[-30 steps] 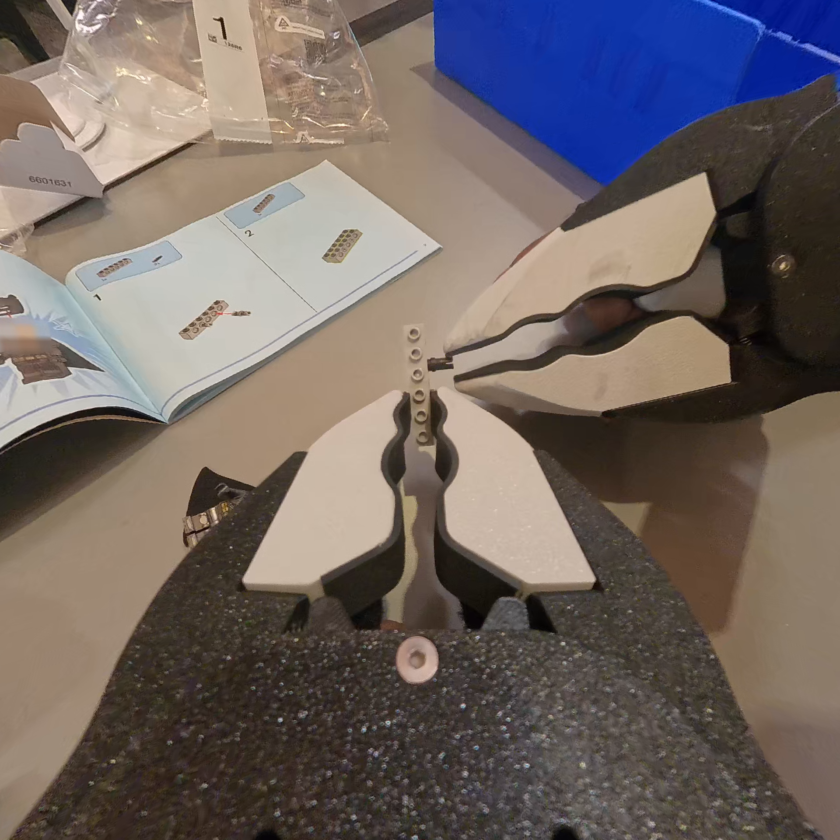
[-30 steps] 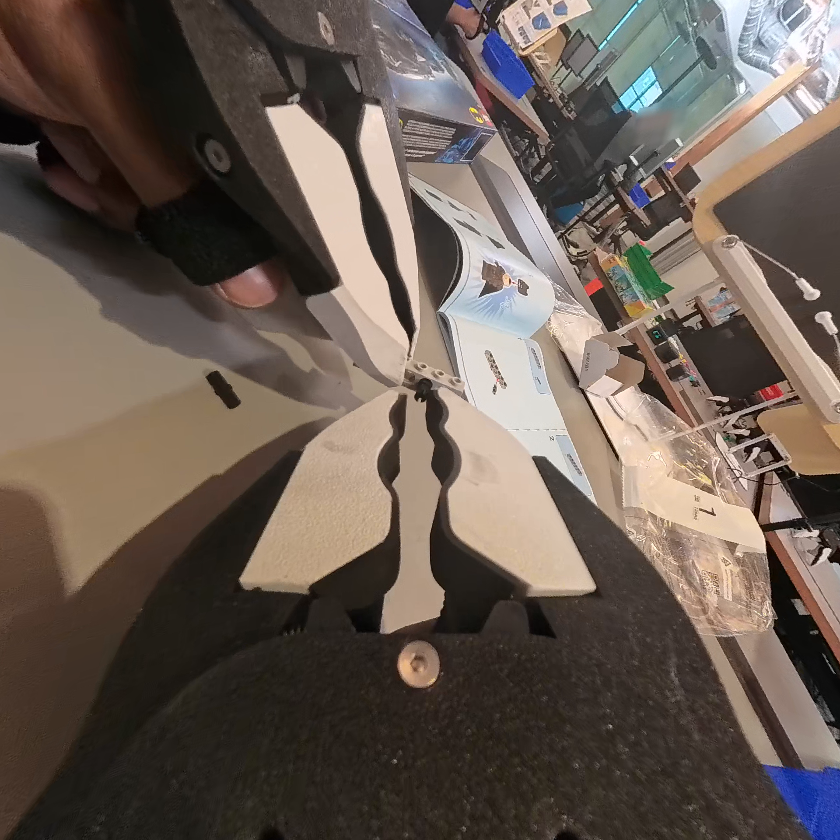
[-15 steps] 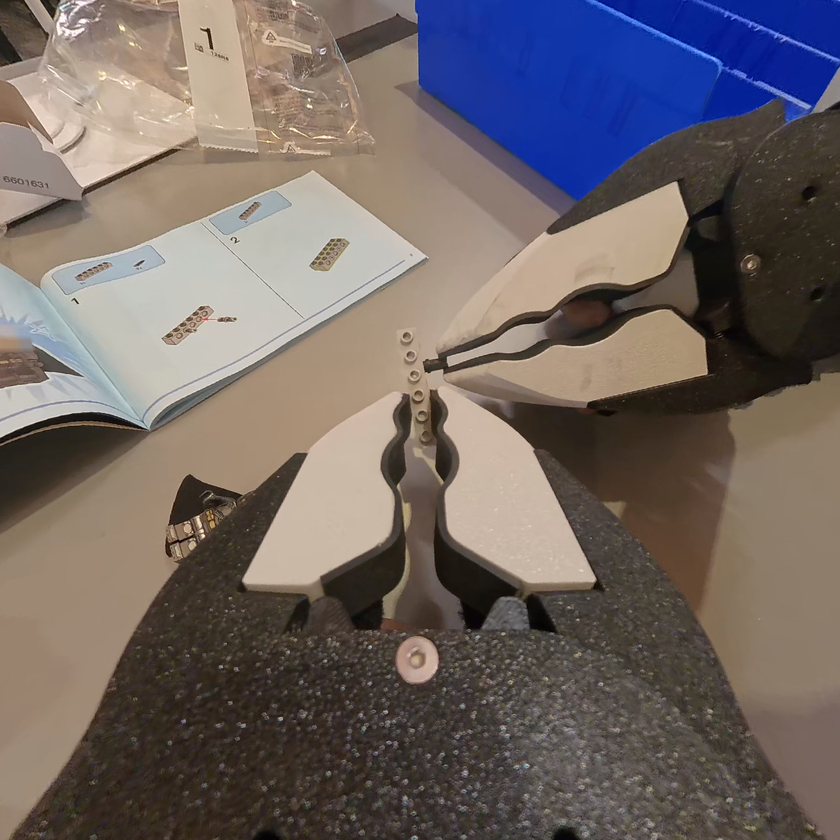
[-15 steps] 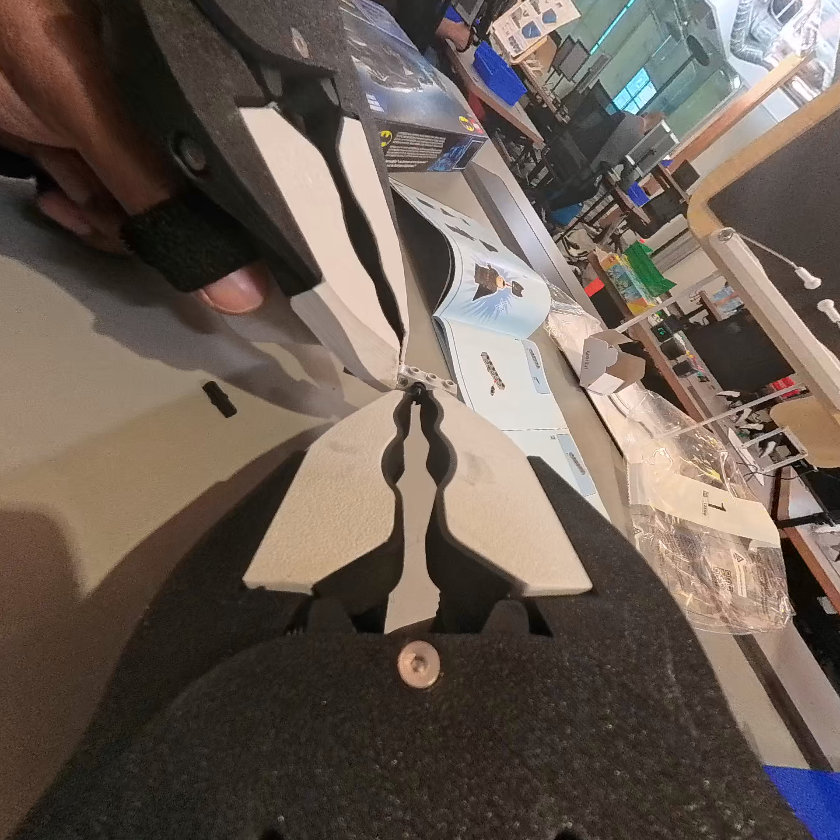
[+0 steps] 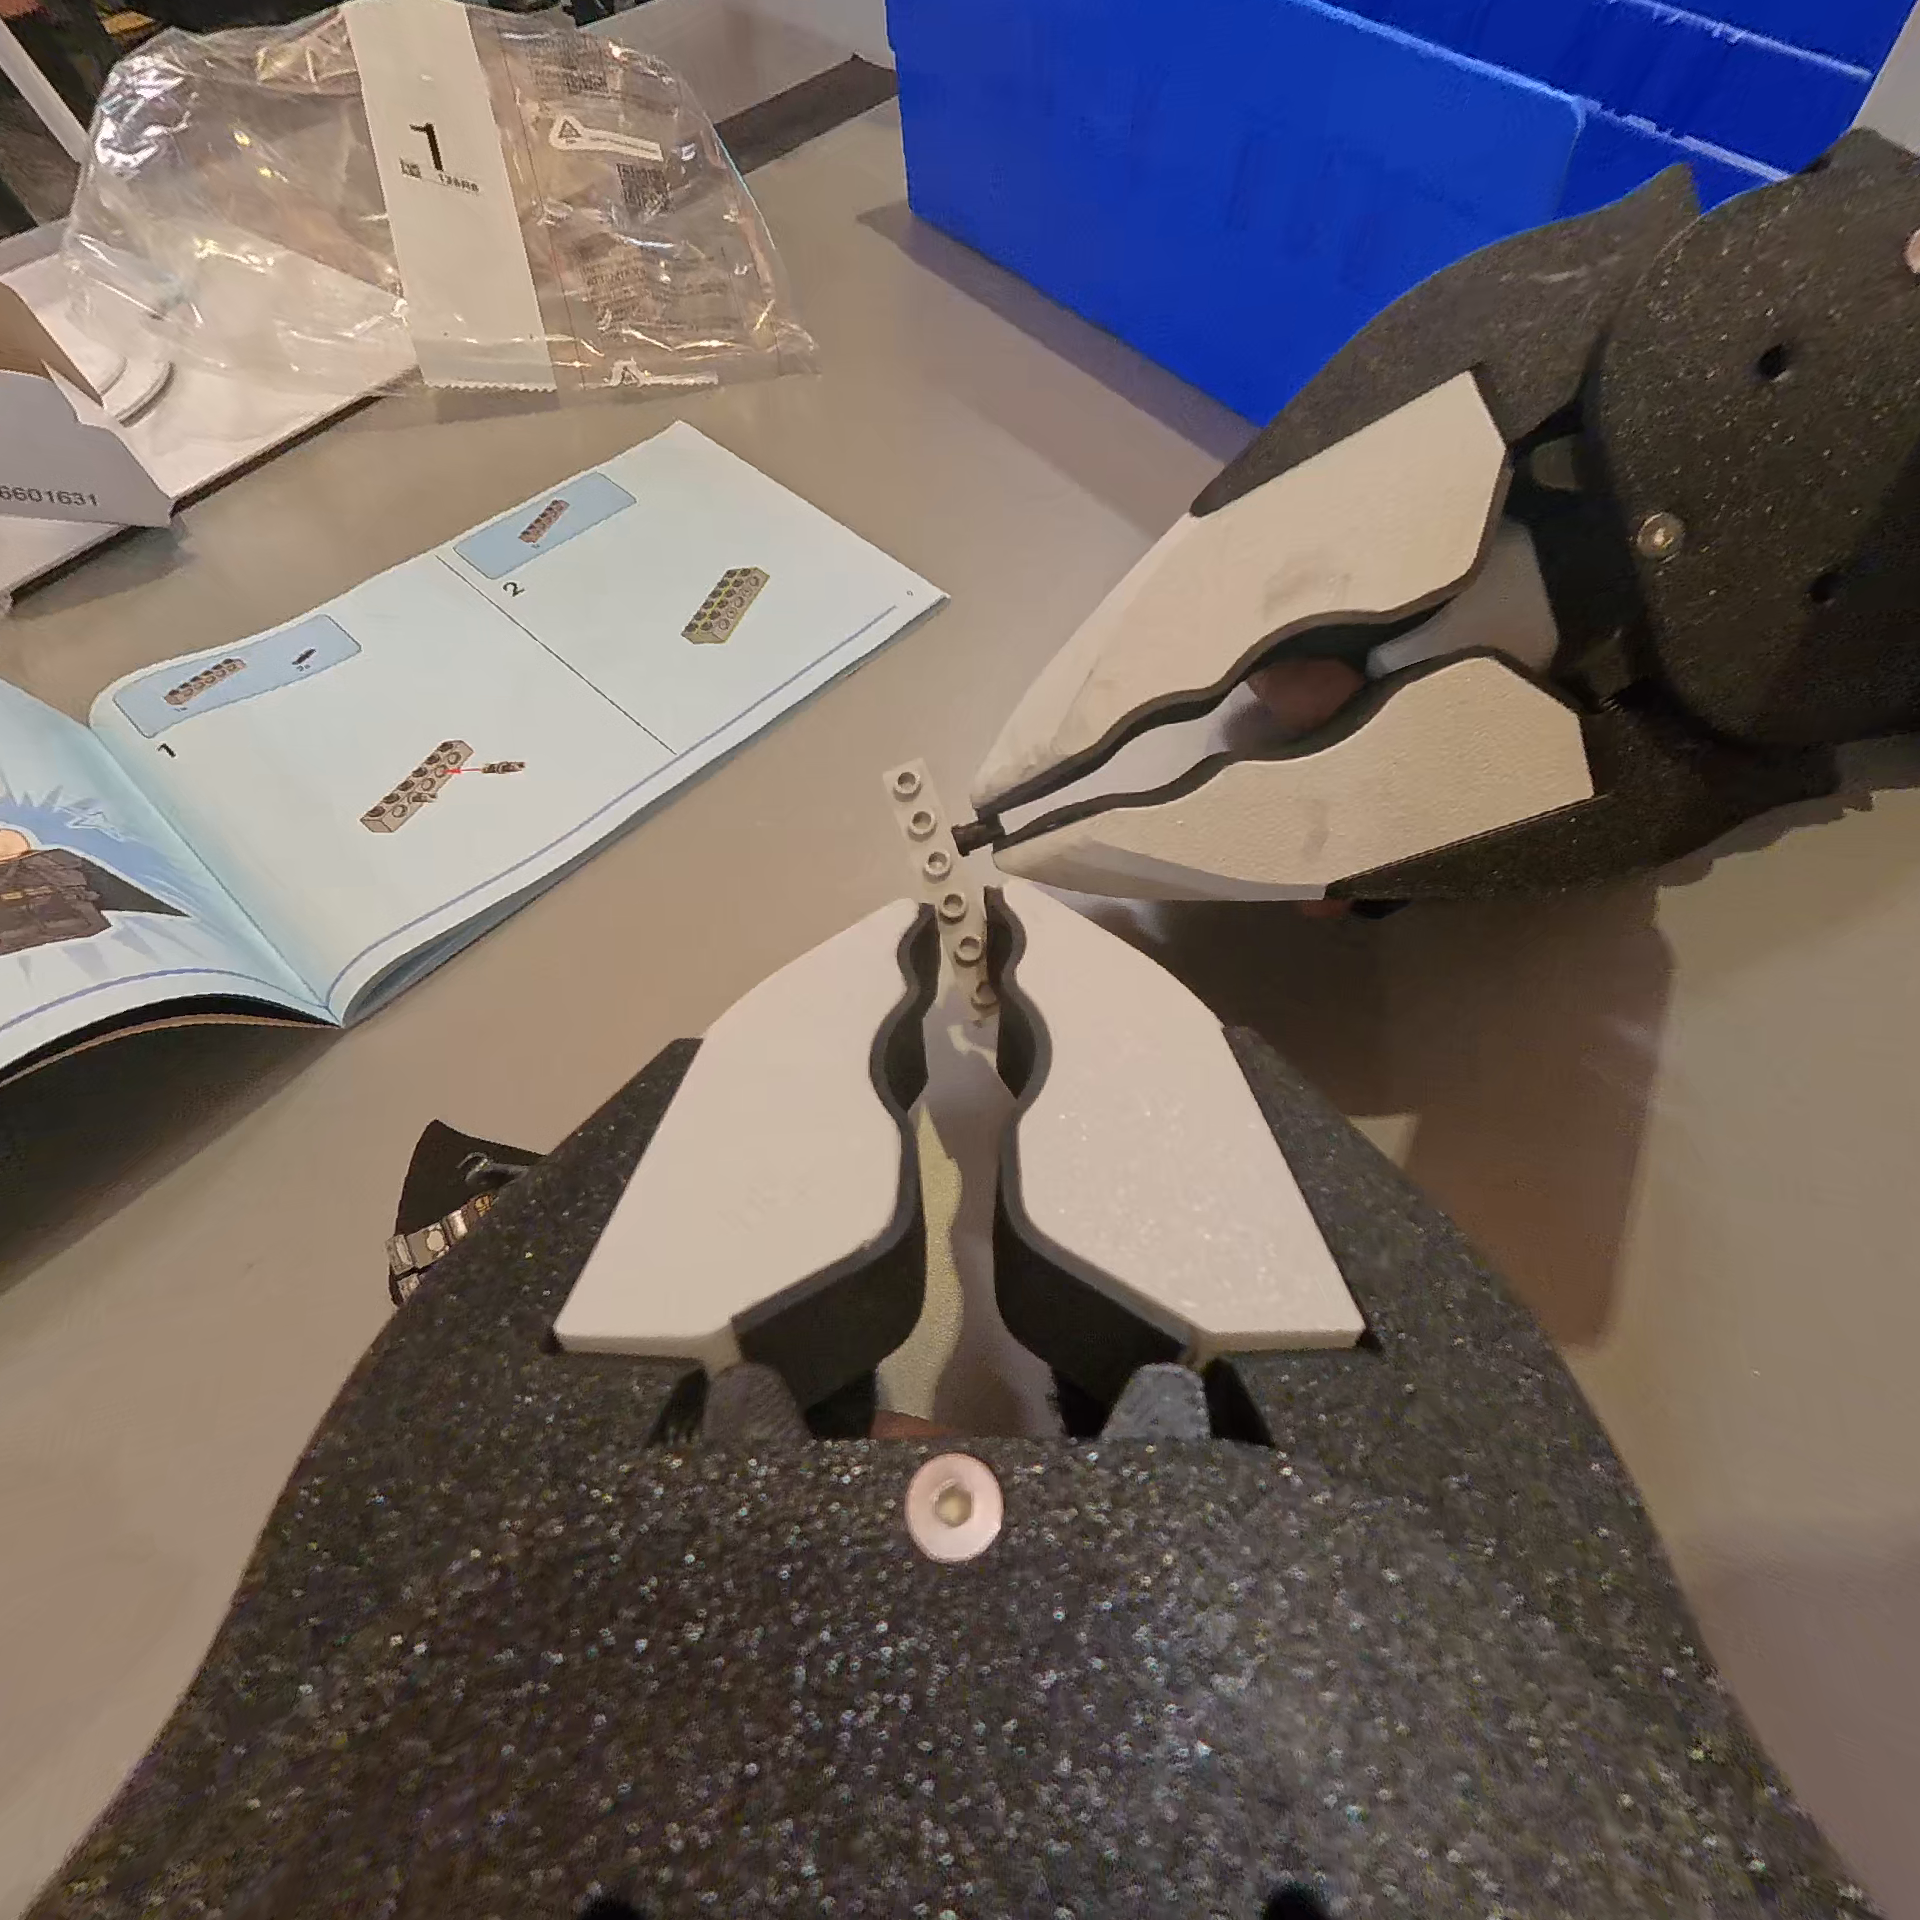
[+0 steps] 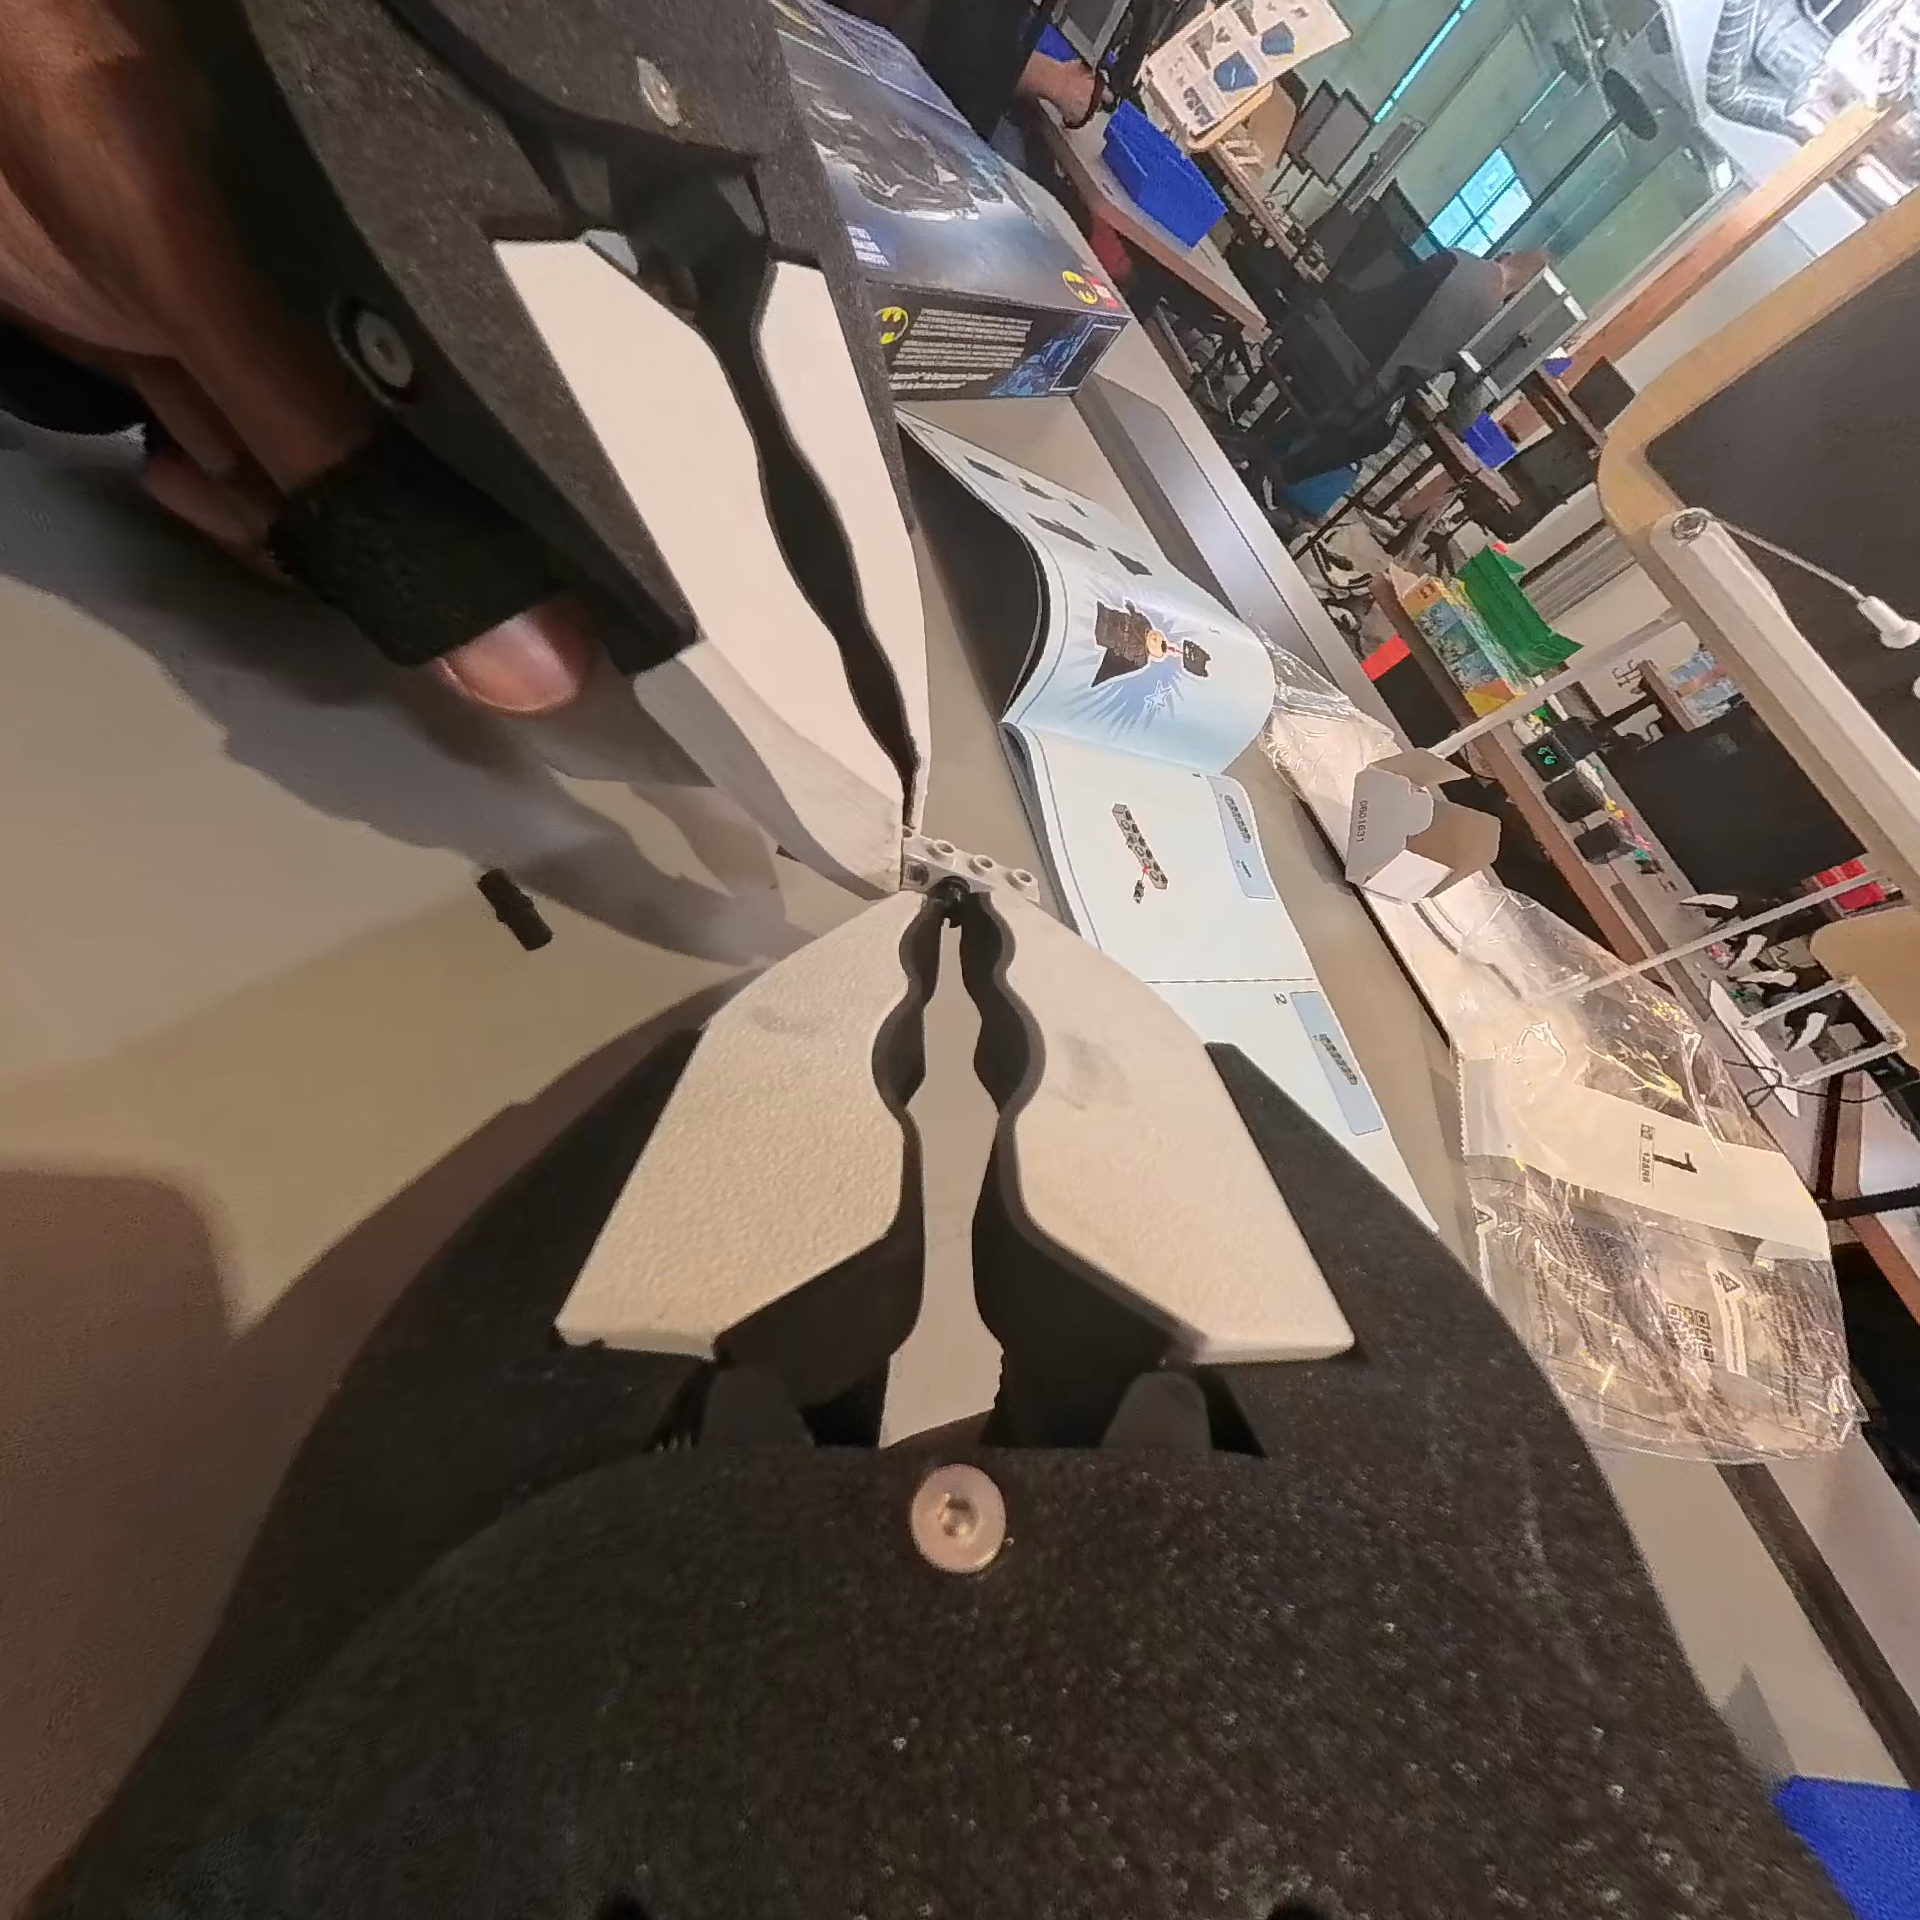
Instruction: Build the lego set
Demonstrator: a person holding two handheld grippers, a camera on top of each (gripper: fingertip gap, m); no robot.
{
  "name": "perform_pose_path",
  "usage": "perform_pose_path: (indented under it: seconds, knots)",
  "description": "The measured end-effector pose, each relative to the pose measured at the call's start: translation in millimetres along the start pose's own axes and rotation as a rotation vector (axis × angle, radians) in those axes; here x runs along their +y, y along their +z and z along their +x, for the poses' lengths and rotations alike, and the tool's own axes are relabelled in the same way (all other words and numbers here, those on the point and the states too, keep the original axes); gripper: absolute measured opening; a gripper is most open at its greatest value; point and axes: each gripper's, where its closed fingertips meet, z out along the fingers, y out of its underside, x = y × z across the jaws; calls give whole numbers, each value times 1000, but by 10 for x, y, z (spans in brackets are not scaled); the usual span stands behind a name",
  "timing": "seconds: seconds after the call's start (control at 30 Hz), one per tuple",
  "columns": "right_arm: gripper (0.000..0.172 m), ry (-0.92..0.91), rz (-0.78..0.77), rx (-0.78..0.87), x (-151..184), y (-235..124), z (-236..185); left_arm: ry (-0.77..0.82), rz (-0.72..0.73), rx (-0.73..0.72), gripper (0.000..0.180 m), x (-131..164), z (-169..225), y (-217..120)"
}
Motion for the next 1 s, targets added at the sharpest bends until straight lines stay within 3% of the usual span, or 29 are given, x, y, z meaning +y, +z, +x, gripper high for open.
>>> perform_pose_path:
  seconds: [0.6,0.7,0.87,1.0]
  knots:
    - [4,25,9,-33,0,-11,-13,37,1,21,9,-5,48,-2]
    - [6,-18,-31,-55,51,30,-79,14,-57,-4,8,71,-9,13]
    - [9,-57,-77,-73,127,52,-127,111,-179,-83,8,244,-94,21]
    - [11,-20,-103,-123,173,48,-151,61,-256,-72,8,387,-90,52]
